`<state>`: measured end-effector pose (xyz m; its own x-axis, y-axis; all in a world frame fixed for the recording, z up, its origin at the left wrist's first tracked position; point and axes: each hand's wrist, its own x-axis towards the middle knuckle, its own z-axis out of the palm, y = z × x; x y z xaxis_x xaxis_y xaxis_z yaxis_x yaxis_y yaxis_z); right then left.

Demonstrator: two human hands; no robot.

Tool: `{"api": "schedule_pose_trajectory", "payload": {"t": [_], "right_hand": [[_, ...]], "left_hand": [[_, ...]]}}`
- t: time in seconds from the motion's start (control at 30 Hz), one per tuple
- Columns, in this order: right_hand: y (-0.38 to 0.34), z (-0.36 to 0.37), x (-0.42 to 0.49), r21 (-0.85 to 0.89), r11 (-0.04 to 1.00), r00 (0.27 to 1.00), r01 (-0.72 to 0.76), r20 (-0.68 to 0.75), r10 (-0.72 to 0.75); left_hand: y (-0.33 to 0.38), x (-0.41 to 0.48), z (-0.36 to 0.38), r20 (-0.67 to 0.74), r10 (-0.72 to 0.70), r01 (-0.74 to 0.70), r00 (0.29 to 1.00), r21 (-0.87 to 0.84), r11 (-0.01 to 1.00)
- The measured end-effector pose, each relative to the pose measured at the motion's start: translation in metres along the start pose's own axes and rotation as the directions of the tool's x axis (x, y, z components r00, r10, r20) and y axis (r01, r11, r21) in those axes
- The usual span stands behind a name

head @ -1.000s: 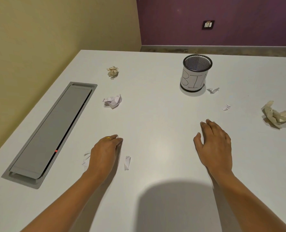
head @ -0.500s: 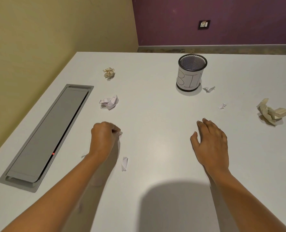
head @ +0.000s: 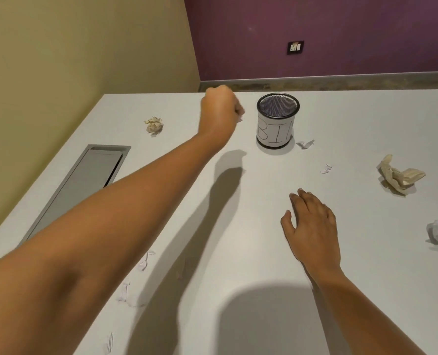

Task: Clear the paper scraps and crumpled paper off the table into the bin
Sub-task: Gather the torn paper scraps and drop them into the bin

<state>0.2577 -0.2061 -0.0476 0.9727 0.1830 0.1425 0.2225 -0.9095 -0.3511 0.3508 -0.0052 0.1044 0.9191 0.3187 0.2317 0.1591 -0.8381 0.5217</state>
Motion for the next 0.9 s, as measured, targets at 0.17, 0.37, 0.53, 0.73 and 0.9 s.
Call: {"api": "schedule_pose_trajectory", "payload": {"t": [0.17,0.37,0.53,0.73,0.9], "right_hand": [[0.000,-0.001,0.001,0.000,1.000,1.000,-0.008,0.023,0.008],[-0.001,-0.001,0.001,-0.001,1.000,1.000,-0.017,0.025,0.017],[0.000,0.000,0.001,0.013,1.000,0.999,-0.023,0.036,0.022],[0.000,0.000,0.002,0.013,1.000,0.999,-0.015,0.036,0.015],[-0.001,0.001,0.001,0.001,1.000,1.000,-0.014,0.016,0.014]], "left_hand": [[0.042,0.030,0.028,0.022,-0.021,0.024,1.000,-0.130,0.991],[0.051,0.054,0.055,0.094,-0.124,0.140,0.988,-0.184,0.973],[0.048,0.066,0.065,0.177,-0.211,0.247,0.961,-0.212,0.946],[0.052,0.066,0.068,0.229,-0.152,0.224,0.961,-0.335,0.915],[0.046,0.063,0.065,0.207,-0.139,0.207,0.968,-0.355,0.912]]}}
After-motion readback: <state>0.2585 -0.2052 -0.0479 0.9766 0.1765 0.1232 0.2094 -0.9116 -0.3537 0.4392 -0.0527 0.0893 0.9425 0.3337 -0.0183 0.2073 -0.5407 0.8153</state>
